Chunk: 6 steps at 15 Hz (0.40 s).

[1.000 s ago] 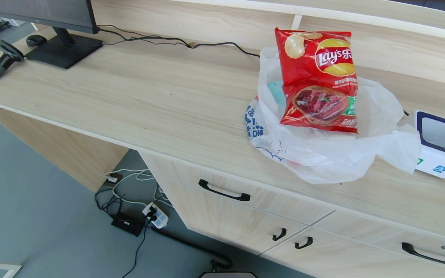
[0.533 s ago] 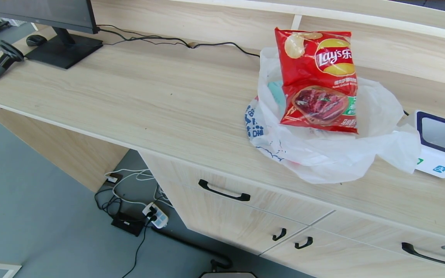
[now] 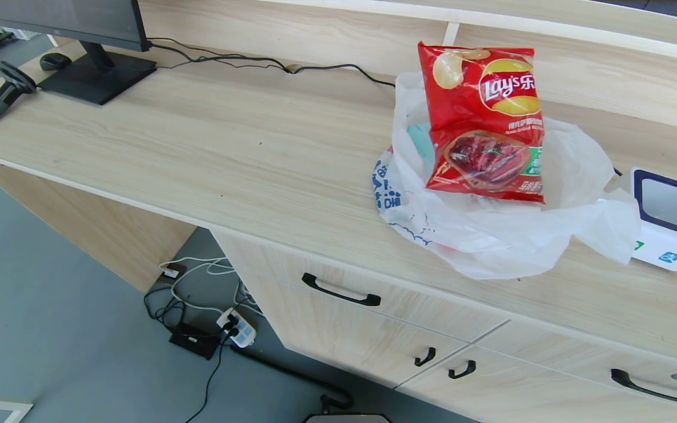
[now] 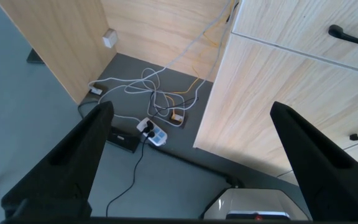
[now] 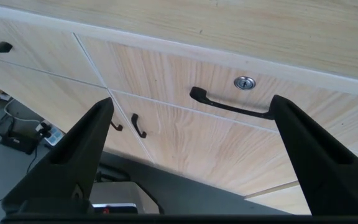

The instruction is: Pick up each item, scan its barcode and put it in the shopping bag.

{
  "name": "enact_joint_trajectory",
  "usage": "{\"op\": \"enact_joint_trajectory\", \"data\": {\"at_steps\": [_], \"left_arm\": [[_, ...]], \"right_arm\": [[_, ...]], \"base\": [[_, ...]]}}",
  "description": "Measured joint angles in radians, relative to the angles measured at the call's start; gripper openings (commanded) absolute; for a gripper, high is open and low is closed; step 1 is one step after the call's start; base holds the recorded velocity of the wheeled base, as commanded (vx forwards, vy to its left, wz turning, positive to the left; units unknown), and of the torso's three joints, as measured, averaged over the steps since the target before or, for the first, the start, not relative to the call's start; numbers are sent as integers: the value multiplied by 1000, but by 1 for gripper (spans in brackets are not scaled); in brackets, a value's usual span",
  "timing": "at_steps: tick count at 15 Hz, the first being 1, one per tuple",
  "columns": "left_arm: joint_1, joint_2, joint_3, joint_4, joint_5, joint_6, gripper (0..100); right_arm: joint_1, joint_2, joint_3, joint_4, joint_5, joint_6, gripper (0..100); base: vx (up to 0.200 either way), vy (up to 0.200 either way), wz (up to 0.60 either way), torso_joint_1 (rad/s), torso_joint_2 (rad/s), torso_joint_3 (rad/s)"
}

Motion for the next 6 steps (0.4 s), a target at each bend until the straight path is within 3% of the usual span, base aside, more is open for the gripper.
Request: {"op": "enact_joint_trajectory", "data": {"at_steps": [6], "left_arm": [[0,0,0,0,0,0,100]], "right_arm": [[0,0,0,0,0,0,100]], "base": [[0,0,0,0,0,0]]}}
